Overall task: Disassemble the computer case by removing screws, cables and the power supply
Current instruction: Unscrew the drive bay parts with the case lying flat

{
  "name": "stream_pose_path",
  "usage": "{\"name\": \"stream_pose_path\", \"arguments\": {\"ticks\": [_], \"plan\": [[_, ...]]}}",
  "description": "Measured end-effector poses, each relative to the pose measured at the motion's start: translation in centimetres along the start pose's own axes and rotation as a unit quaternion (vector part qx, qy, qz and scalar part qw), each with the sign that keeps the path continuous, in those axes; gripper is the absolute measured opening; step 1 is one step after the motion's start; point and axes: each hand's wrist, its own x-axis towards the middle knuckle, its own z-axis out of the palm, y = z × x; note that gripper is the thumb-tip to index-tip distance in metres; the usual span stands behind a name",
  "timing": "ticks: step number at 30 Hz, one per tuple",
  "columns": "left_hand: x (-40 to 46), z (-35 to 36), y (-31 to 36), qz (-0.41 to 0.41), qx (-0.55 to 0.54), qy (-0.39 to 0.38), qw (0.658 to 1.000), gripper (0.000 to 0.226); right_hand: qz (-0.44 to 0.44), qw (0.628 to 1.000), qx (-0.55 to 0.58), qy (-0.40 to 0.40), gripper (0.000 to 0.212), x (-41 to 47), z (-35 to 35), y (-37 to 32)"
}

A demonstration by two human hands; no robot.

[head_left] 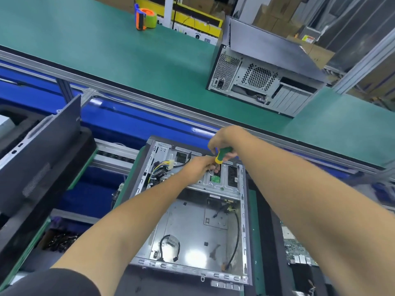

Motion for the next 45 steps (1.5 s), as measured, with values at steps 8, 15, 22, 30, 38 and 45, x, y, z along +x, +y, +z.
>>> {"name": "stream_pose_path", "arguments": {"ticks": [8,15,22,30,38,45], "plan": [[-0.2,-0.7,0.7,0.030,-0.046,-0.035,0.998,0.022,-0.111,0.985,-0.067,0.118,0.006,1.6,0.6,0.2],[0.4,-0.2,-0.7,0.017,-0.034,-0.044,0.998,0.038,-0.181,0.956,-0.146,0.180,0.022,1.9,1.5,-1.0],[0.1,-0.1,-0.9,0.058,0.034,-0.027,0.997,0.056,-0.303,0.902,-0.166,0.260,0.021,3.5,1.6,1.2],[0.7,0.4,-1.4,0.108,0.041,0.008,0.993,0.047,-0.554,0.749,-0.241,0.274,0.031,4.8,0.5,7.6],[1.0,0.7,-1.4,0.093,0.073,0.011,0.993,0.026,-0.326,0.891,0.061,0.309,0.033,4.0,1.1,5.7],[0.8,0.7,-1.1,0.084,0.105,0.012,0.991,0.016,-0.094,0.970,0.144,0.170,0.031,3.0,0.3,4.5]]}}
